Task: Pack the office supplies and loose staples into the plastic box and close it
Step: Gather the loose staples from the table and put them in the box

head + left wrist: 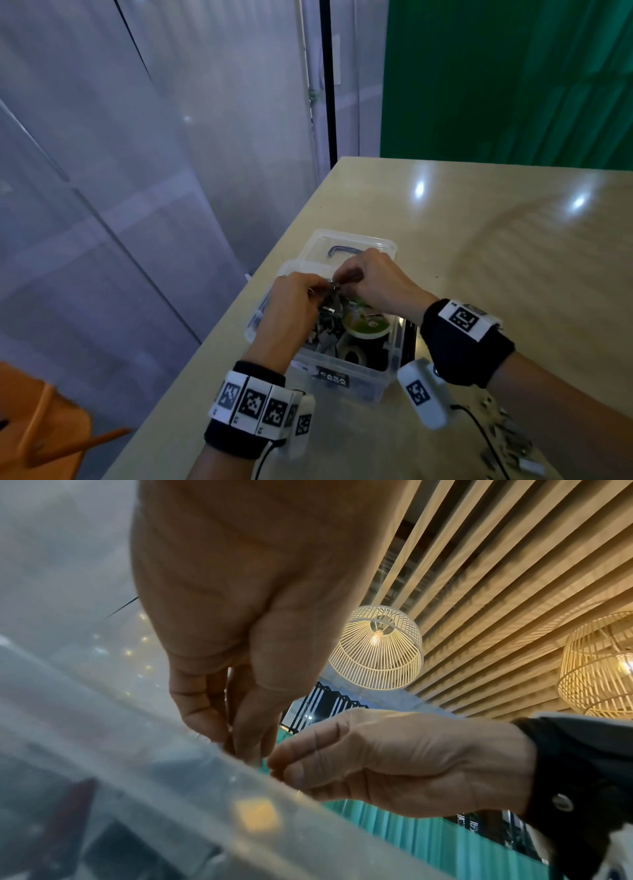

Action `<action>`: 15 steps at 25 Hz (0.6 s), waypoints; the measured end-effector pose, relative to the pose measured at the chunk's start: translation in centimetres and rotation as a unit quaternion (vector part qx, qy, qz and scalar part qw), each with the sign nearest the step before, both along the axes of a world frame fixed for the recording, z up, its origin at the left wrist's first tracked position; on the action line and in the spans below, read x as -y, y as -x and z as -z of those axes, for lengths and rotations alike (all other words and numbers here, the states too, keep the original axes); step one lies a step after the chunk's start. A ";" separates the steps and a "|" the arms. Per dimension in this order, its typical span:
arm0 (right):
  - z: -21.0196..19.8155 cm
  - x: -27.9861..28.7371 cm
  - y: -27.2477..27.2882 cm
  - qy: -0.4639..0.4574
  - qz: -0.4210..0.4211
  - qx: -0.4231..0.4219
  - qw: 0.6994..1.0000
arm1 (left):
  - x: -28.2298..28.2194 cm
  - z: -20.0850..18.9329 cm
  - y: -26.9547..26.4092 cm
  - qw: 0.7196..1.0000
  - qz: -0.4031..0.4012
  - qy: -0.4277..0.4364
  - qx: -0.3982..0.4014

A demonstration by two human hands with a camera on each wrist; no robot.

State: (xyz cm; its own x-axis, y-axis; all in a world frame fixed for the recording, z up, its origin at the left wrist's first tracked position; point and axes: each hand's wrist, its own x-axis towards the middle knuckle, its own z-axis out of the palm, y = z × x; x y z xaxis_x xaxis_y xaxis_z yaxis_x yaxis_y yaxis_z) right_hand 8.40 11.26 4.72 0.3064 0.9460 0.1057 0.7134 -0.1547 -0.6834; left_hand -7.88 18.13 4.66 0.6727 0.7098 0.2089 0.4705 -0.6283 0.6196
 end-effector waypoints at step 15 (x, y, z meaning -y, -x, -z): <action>-3.2 18.8 -6.0 -0.032 0.120 -0.127 0.984 | 7.5 -3.0 -4.3 0.996 0.077 -0.033 0.030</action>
State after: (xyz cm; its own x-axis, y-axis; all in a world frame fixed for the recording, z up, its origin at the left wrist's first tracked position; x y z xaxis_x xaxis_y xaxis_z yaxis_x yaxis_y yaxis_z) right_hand 14.41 -7.56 7.96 0.5441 0.8373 0.0543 0.4667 -0.2482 -0.8489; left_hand -3.56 10.59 7.67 0.7573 0.5825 0.2955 0.3288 -0.7308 0.5982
